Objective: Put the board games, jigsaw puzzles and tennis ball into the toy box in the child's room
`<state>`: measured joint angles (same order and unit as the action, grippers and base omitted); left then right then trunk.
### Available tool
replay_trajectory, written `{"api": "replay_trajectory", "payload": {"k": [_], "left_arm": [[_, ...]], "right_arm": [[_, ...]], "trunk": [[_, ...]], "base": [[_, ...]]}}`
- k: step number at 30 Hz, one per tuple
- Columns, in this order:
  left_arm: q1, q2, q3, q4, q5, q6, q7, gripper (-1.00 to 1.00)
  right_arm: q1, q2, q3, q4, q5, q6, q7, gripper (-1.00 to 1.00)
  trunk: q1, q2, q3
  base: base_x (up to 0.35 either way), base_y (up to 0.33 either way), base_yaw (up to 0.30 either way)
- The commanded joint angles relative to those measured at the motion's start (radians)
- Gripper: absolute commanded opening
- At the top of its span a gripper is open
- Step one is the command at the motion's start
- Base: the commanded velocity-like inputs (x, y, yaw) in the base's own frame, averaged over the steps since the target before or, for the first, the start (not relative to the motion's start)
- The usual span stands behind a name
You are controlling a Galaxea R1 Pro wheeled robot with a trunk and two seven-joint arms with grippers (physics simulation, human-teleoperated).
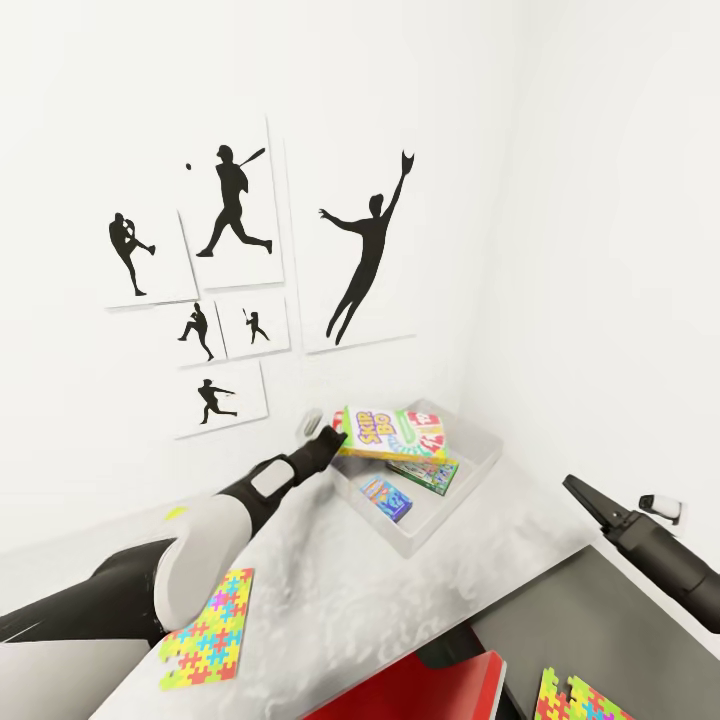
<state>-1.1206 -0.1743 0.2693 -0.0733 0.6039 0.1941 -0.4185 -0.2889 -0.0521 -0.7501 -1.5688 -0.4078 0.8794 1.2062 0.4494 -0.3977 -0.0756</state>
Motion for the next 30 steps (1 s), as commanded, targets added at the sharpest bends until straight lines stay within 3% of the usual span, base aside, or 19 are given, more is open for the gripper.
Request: {"api": "replay_trajectory", "payload": {"k": [1,12,20,30], "left_arm": [[-0.001,0.0,0.008,0.006,0.004,0.002,-0.002,-1.0],[-0.001,0.0,0.01,0.022,0.007,-0.006,-0.002,-1.0],[-0.001,0.0,0.01,0.028,0.007,0.043,-0.007,-1.0],[-0.001,0.0,0.01,0.08,0.007,0.058,-0.131,-1.0]], "right_arm": [[-0.001,0.0,0.0,0.0,-0.001,0.005,0.001,1.0],[-0.001,0.001,0.005,0.001,0.004,0.0,-0.002,1.0],[-0.001,0.002,0.002,0.001,0.002,-0.005,0.006,1.0],[-0.001,0.005,0.003,0.0,0.001,-0.004,0.009,1.0]], "trunk": [[0.001,-0.002,-0.002],[0.001,-0.002,-0.002],[0.001,-0.002,-0.002],[0.001,-0.002,-0.002]], "base": [[0.0,0.0,0.0],[0.0,0.0,0.0],[0.0,0.0,0.0],[0.0,0.0,0.0]]}}
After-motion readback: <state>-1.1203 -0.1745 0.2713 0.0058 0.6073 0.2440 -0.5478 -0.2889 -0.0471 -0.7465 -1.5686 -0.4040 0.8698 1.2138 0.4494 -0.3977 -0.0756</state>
